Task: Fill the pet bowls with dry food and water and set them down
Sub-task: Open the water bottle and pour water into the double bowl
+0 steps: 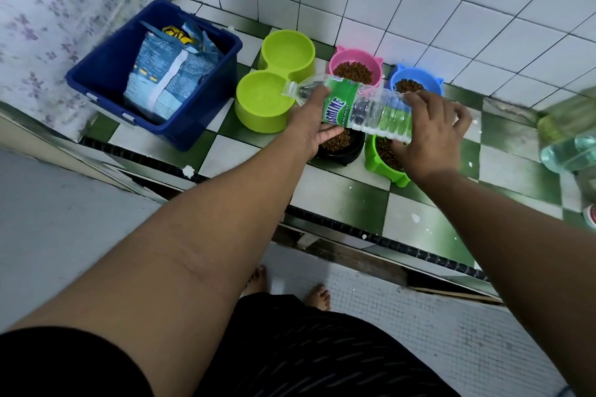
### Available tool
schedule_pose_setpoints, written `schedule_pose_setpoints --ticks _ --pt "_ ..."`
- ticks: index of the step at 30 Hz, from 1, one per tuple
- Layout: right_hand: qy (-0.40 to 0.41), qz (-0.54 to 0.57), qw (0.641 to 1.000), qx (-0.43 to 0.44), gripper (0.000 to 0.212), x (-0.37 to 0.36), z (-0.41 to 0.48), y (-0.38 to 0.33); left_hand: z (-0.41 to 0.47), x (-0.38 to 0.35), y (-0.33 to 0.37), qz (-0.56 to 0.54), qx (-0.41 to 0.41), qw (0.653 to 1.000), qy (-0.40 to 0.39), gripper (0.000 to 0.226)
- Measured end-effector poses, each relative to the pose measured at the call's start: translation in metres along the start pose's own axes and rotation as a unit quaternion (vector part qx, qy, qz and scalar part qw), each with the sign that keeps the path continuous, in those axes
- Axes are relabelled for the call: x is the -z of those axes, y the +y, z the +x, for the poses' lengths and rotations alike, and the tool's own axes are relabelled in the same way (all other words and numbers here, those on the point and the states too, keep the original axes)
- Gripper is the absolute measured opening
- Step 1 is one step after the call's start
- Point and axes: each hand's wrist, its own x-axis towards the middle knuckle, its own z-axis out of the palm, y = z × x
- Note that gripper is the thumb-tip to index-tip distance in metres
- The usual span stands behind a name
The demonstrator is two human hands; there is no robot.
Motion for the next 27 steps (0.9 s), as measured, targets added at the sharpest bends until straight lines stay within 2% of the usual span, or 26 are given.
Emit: schedule_pose_setpoints --ticks 6,10,14,21,27 --pt "0.005 0.002 1.0 0.002 0.08 0.0 0.0 -0.002 0.003 0.002 0.001 -0.002 0.002 1.0 -0.002 0.055" --pt "0.006 0.008 1.0 -0.001 0.081 -0.001 0.0 -0.004 0.001 0.004 0.002 -0.006 0.003 1.0 0.006 0.062" --pt "0.005 0.012 1.0 -0.005 0.08 -0.003 -0.001 -0.006 -0.002 0.003 0.004 -0.002 0.004 1.0 0.005 0.059" --pt "0.007 0.017 1.0 -0.013 0.081 -0.004 -0.003 -0.006 -0.006 0.003 0.007 -0.002 0.0 1.0 0.008 0.075" --pt "0.015 0.022 0.999 -0.023 0.08 -0.007 -0.004 -0.009 -0.009 0.003 0.015 -0.002 -0.009 1.0 0.005 0.08"
